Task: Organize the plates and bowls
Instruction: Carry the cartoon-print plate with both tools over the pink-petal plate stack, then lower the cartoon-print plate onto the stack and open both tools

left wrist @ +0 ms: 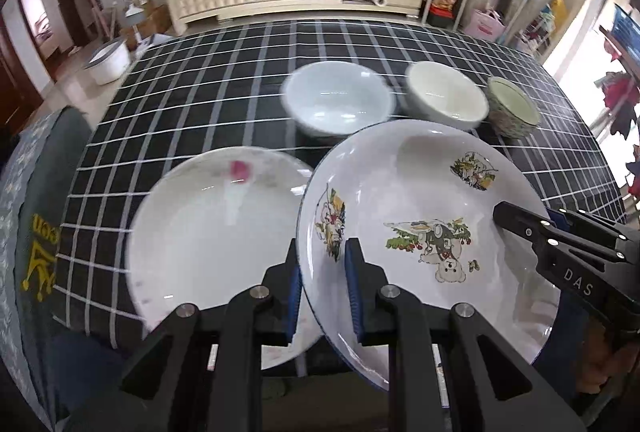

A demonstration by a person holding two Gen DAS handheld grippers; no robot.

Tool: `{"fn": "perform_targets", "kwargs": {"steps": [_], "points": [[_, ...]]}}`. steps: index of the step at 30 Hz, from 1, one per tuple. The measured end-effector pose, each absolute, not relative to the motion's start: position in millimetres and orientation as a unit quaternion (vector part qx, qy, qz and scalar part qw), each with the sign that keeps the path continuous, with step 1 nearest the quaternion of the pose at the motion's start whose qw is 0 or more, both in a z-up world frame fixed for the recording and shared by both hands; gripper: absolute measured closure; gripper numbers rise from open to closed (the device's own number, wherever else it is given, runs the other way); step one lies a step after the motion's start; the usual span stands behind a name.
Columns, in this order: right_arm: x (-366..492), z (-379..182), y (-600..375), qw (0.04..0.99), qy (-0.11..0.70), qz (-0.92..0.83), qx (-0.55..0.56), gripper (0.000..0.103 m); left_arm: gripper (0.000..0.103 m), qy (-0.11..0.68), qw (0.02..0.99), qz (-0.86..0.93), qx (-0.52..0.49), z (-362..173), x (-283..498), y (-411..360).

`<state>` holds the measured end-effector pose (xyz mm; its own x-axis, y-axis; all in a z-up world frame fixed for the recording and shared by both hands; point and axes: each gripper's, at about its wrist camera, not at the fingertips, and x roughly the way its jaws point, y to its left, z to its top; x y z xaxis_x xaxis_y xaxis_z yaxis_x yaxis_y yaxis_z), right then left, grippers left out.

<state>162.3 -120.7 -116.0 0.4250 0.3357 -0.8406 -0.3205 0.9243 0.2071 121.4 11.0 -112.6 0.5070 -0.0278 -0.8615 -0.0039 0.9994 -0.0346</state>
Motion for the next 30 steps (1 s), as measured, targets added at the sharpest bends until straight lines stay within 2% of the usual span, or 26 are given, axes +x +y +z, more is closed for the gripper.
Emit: {"fn": "perform_targets", "kwargs": {"steps": [17, 30], "points": [[161, -141, -19, 0.824, 0.518, 0.226, -0.042, 0.076, 0.085, 0.508, 0.857, 0.054, -0.065, -132, 83, 120], [169, -143, -8, 0.829, 0.518, 0.198, -0.074, 0.076, 0.085, 0.51, 0.855, 0.047, -0.082, -147, 94, 141]]}}
